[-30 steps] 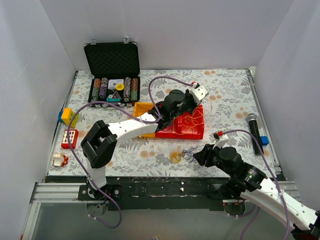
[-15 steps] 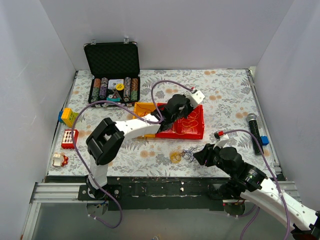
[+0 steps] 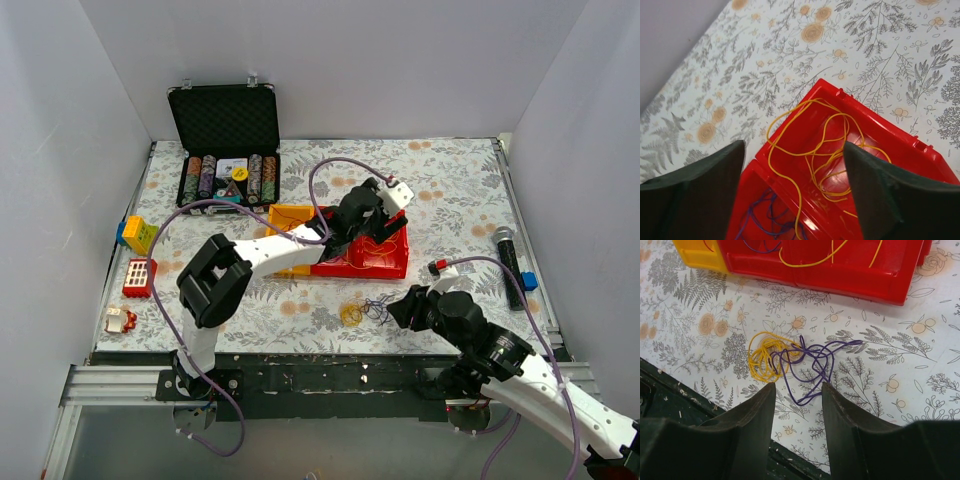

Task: Untangle the cables

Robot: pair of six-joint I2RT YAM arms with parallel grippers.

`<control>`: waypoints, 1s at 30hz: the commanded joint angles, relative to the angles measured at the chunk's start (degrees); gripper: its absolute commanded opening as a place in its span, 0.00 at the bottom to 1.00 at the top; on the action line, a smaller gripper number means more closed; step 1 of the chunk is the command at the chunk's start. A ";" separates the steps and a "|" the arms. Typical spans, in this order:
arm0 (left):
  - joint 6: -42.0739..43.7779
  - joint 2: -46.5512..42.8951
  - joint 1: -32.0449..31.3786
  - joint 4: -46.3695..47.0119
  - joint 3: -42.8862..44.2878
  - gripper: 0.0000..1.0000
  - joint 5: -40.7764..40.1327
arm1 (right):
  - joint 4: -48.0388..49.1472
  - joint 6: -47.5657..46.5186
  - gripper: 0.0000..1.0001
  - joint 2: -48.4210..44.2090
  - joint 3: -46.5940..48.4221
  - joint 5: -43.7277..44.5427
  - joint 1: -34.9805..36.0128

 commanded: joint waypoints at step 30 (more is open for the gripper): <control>-10.78 -2.45 14.83 -21.04 1.52 0.66 41.84 | 3.10 -2.08 0.51 1.50 3.28 2.00 0.17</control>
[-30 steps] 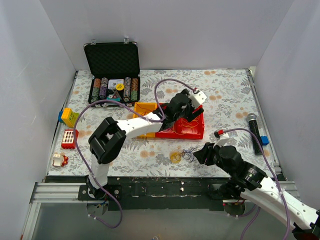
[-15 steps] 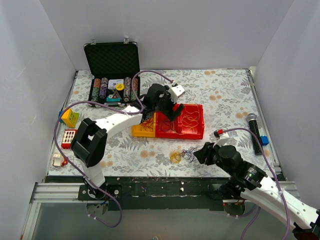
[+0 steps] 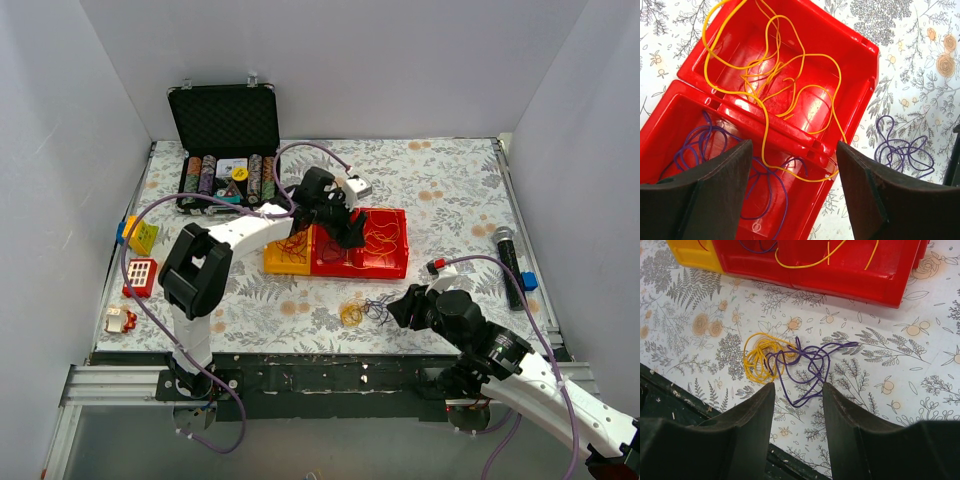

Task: Untangle the cables

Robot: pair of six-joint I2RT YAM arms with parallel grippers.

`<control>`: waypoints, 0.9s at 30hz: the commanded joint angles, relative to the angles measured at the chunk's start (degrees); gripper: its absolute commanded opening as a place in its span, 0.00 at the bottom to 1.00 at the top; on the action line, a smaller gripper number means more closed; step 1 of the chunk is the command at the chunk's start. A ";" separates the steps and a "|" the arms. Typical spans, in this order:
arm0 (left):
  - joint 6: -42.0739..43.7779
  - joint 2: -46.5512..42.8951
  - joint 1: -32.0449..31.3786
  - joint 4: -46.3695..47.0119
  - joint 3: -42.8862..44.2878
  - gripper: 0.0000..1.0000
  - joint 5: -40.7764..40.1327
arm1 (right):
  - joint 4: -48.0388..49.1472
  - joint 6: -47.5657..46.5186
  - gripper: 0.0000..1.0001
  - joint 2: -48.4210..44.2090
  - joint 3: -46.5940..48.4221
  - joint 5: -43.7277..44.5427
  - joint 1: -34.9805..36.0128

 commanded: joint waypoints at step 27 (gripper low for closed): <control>3.82 0.98 1.50 -0.96 1.11 0.58 3.97 | 3.58 -1.21 0.52 -0.07 2.29 0.31 0.17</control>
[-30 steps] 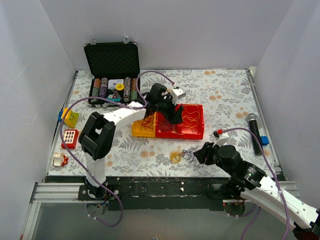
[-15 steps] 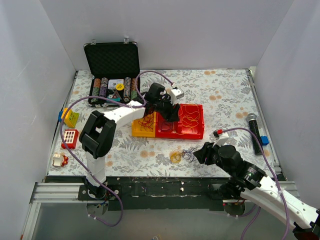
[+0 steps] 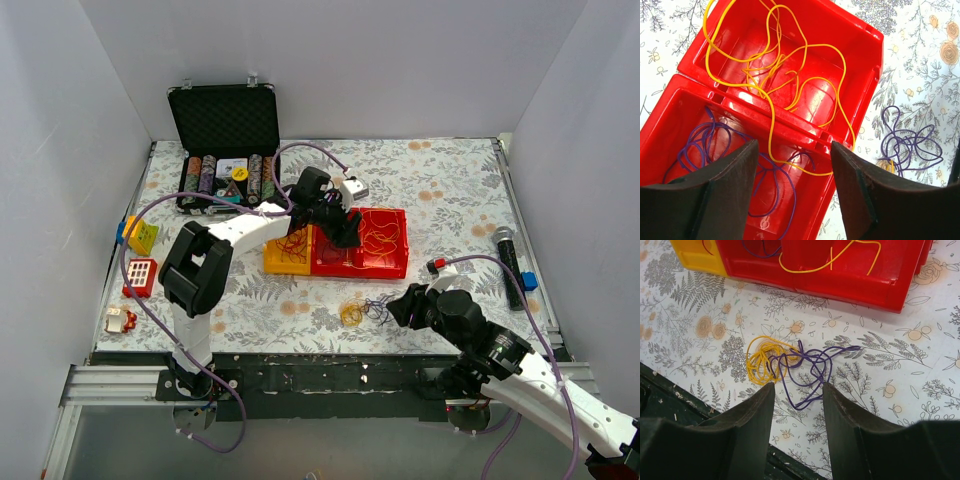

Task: Untangle the cables

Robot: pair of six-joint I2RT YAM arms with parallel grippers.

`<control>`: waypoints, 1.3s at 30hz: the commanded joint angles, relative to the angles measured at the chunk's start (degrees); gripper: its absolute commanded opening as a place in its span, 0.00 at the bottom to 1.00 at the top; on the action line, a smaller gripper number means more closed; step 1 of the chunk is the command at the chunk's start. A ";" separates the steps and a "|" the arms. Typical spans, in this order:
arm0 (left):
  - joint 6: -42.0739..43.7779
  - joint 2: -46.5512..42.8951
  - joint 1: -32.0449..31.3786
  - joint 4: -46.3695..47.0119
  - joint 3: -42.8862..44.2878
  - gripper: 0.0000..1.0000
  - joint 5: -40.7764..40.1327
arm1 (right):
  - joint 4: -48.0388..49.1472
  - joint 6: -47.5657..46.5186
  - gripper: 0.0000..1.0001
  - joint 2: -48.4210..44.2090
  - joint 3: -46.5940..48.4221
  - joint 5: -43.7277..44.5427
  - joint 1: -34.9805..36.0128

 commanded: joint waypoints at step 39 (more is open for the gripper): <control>-8.84 -2.53 -3.72 -0.25 10.03 0.19 -0.67 | 3.04 -0.20 0.51 -0.36 1.41 0.71 0.25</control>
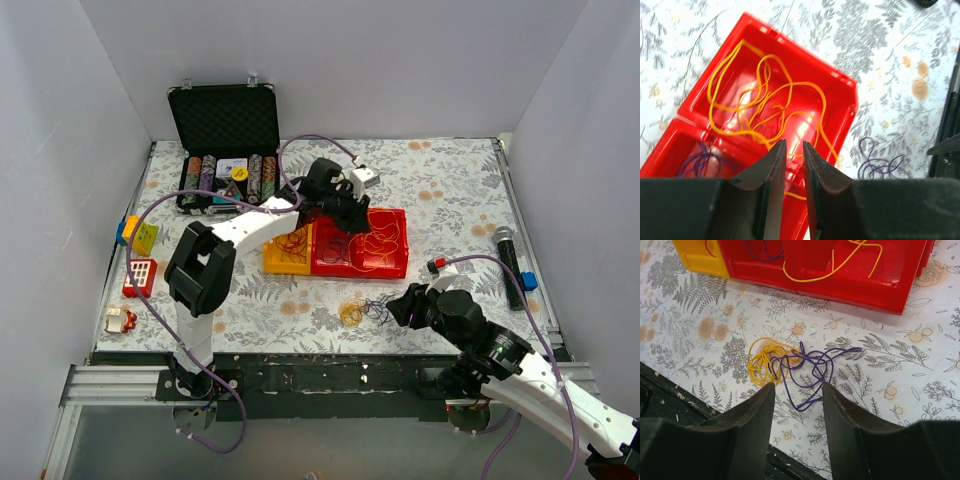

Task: Untangle the cables

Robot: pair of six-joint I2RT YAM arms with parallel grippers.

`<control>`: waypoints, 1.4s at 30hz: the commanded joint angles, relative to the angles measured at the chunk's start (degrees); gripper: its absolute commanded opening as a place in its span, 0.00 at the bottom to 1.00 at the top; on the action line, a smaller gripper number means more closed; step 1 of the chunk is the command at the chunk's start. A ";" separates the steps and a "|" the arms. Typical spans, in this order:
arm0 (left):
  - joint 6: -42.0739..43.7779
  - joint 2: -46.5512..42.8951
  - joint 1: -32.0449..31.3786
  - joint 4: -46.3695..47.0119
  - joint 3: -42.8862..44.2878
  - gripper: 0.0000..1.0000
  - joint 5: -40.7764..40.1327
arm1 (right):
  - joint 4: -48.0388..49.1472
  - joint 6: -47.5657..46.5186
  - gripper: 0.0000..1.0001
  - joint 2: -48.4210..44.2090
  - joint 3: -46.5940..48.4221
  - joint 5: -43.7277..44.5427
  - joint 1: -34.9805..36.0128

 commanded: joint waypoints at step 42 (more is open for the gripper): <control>6.66 3.68 2.64 -7.36 1.56 0.57 6.51 | 2.58 -0.57 0.51 -0.42 1.32 0.90 0.17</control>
